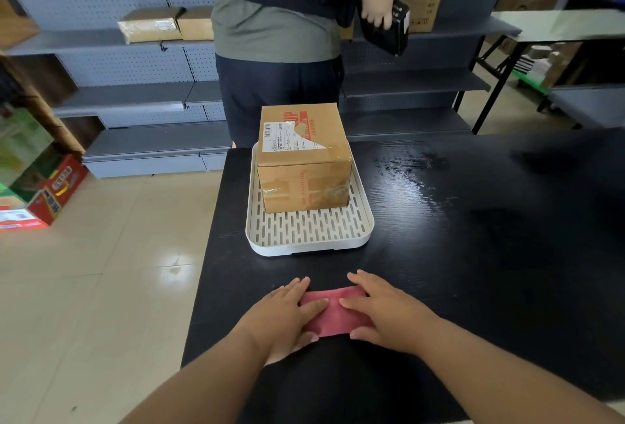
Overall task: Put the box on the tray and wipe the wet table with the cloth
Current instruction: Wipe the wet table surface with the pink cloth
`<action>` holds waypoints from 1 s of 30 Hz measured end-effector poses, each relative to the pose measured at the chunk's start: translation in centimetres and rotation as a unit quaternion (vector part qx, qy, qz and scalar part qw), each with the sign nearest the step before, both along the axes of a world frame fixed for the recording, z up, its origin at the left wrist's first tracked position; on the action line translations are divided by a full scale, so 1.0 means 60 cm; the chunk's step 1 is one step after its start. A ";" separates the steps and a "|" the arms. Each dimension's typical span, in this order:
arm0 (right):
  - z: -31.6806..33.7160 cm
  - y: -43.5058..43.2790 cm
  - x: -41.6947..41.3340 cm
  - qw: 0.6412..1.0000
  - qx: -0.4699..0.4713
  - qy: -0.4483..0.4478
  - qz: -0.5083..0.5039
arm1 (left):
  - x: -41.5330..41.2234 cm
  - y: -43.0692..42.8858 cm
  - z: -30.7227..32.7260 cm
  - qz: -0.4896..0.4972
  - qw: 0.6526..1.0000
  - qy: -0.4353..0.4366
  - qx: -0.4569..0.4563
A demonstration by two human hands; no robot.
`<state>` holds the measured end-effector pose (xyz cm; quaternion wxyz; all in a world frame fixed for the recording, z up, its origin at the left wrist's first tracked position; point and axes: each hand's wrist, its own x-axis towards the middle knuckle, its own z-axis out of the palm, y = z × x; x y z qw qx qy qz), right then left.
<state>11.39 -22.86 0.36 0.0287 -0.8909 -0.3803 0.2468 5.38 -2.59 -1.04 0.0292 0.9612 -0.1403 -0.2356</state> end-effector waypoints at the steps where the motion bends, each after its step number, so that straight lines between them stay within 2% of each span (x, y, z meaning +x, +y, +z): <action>1: -0.002 0.002 0.003 1.000 -0.008 0.010 0.002 | 0.001 0.001 0.002 0.001 1.000 0.000 0.002; 17: -0.013 0.013 0.003 0.997 0.025 0.058 -0.047 | 0.004 -0.012 -0.003 0.048 0.997 0.015 -0.062; 30: -0.013 0.015 -0.011 0.994 0.065 0.052 -0.069 | -0.005 -0.014 -0.002 0.028 0.997 -0.039 -0.060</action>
